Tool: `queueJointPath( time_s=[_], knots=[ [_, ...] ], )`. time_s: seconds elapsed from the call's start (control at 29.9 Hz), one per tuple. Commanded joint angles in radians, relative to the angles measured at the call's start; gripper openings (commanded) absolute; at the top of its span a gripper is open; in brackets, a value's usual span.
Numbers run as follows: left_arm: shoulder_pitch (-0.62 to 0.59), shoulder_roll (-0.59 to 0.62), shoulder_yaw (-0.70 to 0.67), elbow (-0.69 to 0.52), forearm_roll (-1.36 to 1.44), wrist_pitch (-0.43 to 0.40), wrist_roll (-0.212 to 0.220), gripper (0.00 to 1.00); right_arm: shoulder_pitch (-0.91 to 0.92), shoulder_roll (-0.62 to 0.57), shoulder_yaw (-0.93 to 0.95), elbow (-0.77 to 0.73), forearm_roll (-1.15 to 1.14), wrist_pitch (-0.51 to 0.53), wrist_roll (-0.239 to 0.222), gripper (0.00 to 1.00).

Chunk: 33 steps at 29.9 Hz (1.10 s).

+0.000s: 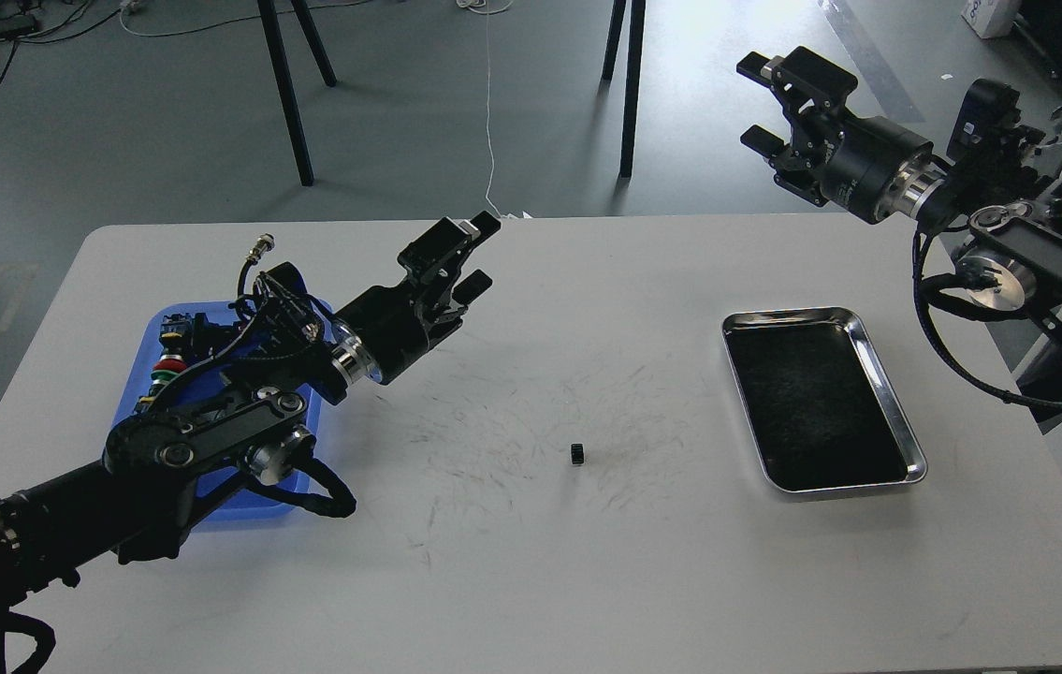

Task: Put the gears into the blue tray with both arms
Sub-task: 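Reach the left gripper from the blue tray toward the black piece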

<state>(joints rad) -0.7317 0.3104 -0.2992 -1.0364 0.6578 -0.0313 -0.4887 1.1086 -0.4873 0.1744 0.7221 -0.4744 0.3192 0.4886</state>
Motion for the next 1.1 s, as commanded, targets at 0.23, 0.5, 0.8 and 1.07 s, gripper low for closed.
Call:
queueJointPath(
  time_s=[0.23,0.5,0.8,1.07],
  knots=[
    [-0.006,-0.045,0.071,0.012,0.137,0.067,0.0,0.98,0.008,-0.001,0.027,-0.004,0.046,-0.002,0.0,0.97],
    [-0.018,-0.082,0.161,0.024,0.253,0.12,0.0,0.98,0.01,-0.001,0.077,-0.004,0.073,-0.003,-0.001,0.97],
    [-0.02,-0.114,0.271,0.088,0.402,0.165,0.0,0.98,-0.025,-0.016,0.086,-0.004,0.126,-0.014,0.0,0.97],
    [-0.038,-0.177,0.351,0.145,0.528,0.226,0.0,0.98,-0.058,-0.034,0.091,-0.004,0.172,-0.014,-0.001,0.97]
  ],
)
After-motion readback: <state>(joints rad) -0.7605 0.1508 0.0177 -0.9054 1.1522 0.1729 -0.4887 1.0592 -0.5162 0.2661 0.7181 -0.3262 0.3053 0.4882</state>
